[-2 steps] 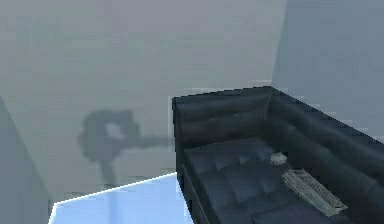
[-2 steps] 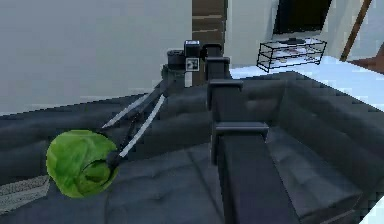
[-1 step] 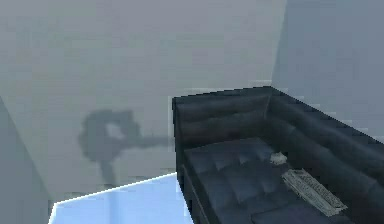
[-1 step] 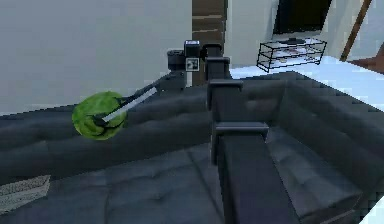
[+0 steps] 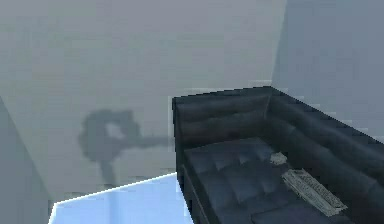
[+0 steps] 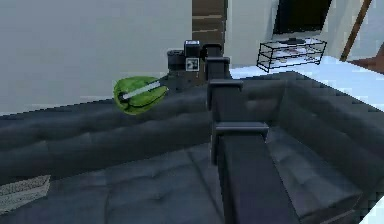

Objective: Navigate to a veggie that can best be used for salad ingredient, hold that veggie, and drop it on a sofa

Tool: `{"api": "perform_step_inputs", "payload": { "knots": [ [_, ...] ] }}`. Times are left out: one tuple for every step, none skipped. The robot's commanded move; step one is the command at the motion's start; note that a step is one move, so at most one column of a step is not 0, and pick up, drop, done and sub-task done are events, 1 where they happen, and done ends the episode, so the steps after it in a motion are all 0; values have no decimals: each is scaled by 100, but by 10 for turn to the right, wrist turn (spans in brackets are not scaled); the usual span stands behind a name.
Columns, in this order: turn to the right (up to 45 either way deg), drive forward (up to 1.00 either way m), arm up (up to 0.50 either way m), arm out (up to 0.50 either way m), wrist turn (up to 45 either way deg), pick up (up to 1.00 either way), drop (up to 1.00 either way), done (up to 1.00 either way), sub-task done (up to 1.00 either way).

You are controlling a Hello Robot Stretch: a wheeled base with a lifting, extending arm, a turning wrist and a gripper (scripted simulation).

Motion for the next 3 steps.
{"api": "perform_step_inputs", "payload": {
  "knots": [
    [0,0,-28,0,0,0,0,0,0],
    [0,0,-32,0,0,0,0,0,0],
    [0,0,0,0,0,0,100,0,0]
  ]
}}
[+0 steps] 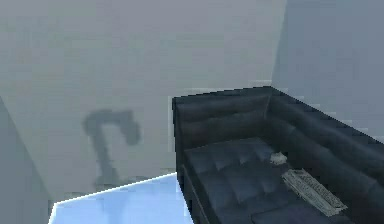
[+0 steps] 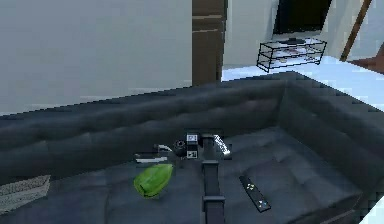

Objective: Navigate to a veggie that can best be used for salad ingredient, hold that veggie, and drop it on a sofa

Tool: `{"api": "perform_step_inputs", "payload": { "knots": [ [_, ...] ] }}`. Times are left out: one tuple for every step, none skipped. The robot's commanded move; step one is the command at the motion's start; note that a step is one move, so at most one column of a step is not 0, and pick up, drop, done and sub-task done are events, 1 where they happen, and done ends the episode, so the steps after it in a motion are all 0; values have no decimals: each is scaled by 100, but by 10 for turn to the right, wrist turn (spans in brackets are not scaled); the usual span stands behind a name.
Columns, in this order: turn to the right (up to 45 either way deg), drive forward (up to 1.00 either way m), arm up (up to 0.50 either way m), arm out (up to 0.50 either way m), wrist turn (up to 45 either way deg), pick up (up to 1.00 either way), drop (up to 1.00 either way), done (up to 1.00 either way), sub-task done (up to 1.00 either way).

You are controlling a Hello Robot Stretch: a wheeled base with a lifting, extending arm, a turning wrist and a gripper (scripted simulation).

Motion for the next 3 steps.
{"api": "perform_step_inputs", "payload": {
  "knots": [
    [0,0,10,0,0,0,0,0,0],
    [0,0,0,-8,0,0,0,0,0],
    [0,0,0,0,0,0,0,100,0]
  ]
}}
